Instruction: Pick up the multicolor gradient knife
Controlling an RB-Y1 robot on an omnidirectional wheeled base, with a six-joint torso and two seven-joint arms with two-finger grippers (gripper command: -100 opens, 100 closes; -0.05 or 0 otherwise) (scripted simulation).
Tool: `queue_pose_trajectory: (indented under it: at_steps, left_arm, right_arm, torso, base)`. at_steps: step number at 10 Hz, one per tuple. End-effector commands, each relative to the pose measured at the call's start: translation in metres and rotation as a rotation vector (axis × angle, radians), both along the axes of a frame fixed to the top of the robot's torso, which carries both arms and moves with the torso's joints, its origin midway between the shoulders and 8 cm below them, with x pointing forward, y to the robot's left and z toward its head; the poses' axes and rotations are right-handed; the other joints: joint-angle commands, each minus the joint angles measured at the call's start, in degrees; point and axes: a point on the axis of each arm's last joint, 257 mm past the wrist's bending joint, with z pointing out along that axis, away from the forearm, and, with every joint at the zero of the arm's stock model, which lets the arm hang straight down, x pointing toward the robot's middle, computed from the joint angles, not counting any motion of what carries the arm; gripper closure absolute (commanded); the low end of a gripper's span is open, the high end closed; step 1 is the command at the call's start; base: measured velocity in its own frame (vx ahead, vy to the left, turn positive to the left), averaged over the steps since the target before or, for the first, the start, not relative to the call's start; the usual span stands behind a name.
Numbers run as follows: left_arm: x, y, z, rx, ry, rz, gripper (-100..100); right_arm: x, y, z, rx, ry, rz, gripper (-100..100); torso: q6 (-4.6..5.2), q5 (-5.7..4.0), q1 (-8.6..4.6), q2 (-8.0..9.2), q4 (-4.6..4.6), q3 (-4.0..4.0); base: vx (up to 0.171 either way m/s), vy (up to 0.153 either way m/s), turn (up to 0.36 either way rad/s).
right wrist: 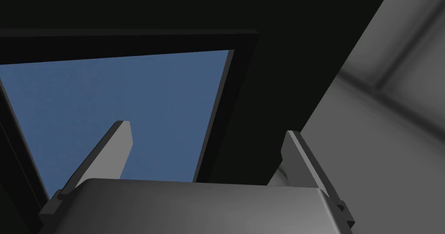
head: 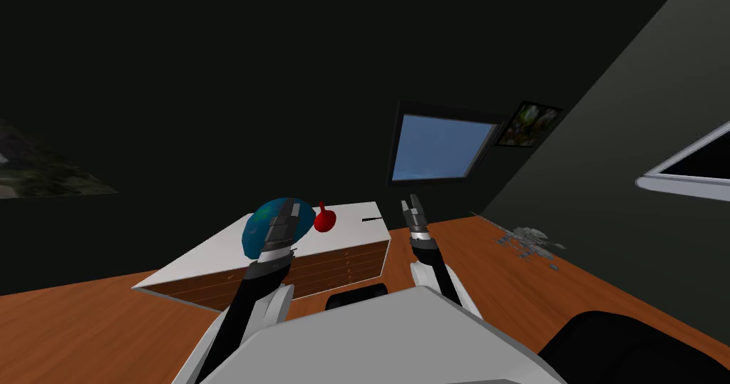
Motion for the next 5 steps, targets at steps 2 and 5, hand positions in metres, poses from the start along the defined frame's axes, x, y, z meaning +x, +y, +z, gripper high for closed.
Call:
queue_pose_trajectory:
  at_steps: [2,5]
  left_arm:
    - [0.0,0.0,0.0,0.0,0.0,0.0,0]
    - [0.0,0.0,0.0,0.0,0.0,0.0,0]
  right_arm:
    - [0.002,0.005,-0.011,-0.072,0.031,0.017,-100]
    - [0.006,0.013,-0.039,-0.199,0.095,0.044,-100]
  torso:
    - [-0.01,0.0,-0.03,0.1,0.02,0.05]
    - [-0.02,-0.01,-0.03,0.41,0.09,0.24]
  base:
    - [-0.057,-0.007,0.079]
    - [-0.111,0.001,0.145]
